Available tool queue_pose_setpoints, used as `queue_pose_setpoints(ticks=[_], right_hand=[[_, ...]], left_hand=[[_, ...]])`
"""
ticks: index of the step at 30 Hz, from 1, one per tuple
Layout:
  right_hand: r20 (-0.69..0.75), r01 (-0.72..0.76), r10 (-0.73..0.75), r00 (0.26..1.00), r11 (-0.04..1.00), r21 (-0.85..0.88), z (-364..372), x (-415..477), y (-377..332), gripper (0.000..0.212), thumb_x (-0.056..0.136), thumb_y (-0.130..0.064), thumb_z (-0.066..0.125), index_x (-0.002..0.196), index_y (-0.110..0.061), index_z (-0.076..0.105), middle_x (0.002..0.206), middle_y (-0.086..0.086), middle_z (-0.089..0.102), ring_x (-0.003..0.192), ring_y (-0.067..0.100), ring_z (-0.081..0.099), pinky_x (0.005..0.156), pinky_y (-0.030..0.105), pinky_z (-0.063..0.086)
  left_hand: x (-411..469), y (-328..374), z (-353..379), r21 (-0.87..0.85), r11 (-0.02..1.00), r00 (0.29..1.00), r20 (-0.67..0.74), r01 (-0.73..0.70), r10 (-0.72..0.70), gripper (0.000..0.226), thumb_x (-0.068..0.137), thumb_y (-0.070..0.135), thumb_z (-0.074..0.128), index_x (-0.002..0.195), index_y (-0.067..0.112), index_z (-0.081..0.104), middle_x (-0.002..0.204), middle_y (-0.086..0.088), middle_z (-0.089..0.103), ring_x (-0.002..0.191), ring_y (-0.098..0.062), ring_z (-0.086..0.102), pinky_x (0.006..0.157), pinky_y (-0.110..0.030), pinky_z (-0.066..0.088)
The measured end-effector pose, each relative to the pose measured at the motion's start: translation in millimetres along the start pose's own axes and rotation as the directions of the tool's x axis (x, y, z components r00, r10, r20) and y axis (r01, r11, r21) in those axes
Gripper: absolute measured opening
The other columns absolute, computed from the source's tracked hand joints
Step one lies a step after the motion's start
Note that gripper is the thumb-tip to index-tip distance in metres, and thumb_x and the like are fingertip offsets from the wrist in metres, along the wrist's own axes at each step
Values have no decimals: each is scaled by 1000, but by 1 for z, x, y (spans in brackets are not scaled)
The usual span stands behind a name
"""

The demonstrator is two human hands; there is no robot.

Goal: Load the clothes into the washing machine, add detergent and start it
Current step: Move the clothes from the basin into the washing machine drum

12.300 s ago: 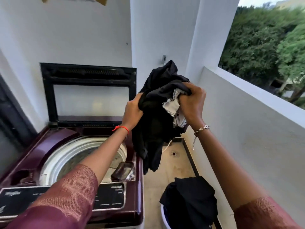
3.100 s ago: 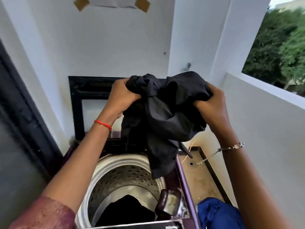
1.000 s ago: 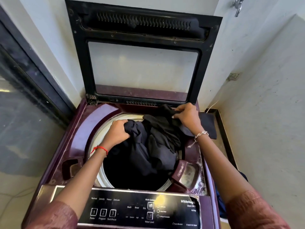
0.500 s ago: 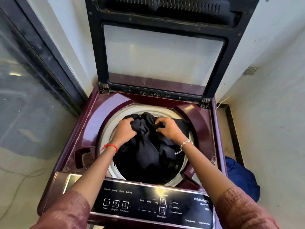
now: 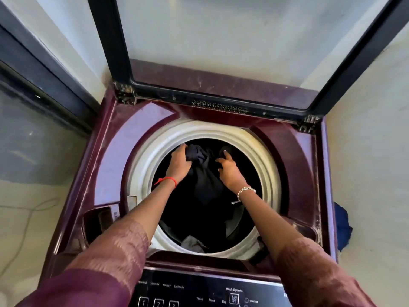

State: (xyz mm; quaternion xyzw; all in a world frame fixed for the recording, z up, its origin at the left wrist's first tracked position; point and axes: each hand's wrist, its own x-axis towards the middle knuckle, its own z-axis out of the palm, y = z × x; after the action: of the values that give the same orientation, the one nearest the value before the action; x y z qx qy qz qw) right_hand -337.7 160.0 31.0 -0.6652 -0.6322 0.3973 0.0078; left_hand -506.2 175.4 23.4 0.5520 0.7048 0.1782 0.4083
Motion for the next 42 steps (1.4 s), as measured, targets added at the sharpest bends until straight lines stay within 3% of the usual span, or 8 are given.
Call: queue_pose_setpoints(ticks=[5,8,11,17,25,32,38,42], right_hand=[[110,-60,67,992,996,-61,15,22,12,53,94,-15,50,143,-12,30,155,19,5,141,35,20,112,39,28],[149,-88,98,984,994,-69,21,30,18,58,93,-22,52,144,-12,26,155,19,5,142,35,15,114,43,26],[158,-102,115,981,991,-89,25,34,24,60,93,-22,52,145,-11,23,155,20,4,141,37,18,113,46,27],[133,-93,113,985,984,-151,23,26,25,57,92,-19,53,142,-9,29,152,23,12,138,39,22,112,46,27],[66,-99,109,992,985,-142,-17,-18,4,47,92,-20,53,133,-2,39,138,23,37,127,37,41,105,39,36],[-153,-52,48,987,998,-21,-61,-88,-2,35,90,-15,55,122,-1,54,124,19,57,114,32,55,94,33,42],[-482,123,37,875,947,297,-105,-152,30,24,86,-10,62,107,0,65,107,15,69,100,24,65,83,19,45],[-633,233,192,750,819,524,-131,-192,68,20,80,0,62,98,-3,69,96,14,71,82,14,63,71,12,47]], left_hand=[[26,-17,13,157,981,973,185,110,-138,80,83,19,68,145,2,20,147,-24,28,136,-40,27,112,-44,26],[31,-25,19,250,961,951,251,116,-180,102,81,30,70,149,11,-3,157,-17,0,144,-36,1,116,-48,11],[34,-29,24,307,947,951,255,90,-173,104,81,39,68,149,14,-8,157,-11,-8,145,-31,-7,114,-56,6],[30,-19,24,409,911,942,323,-50,-93,93,83,39,65,150,16,4,158,-7,-1,145,-30,-5,113,-60,4],[-11,34,9,414,855,899,419,-312,126,70,85,36,63,143,15,30,149,-3,28,138,-27,26,111,-61,17],[-68,93,0,329,814,854,391,-478,343,47,86,32,61,129,17,50,133,-2,51,123,-23,49,98,-41,44],[-110,160,18,246,709,743,347,-661,572,38,84,25,62,120,14,57,122,-5,60,114,-23,54,94,-36,46],[-135,206,52,191,639,663,308,-746,682,36,80,18,67,114,7,60,115,-9,62,106,-24,58,91,-30,42]])
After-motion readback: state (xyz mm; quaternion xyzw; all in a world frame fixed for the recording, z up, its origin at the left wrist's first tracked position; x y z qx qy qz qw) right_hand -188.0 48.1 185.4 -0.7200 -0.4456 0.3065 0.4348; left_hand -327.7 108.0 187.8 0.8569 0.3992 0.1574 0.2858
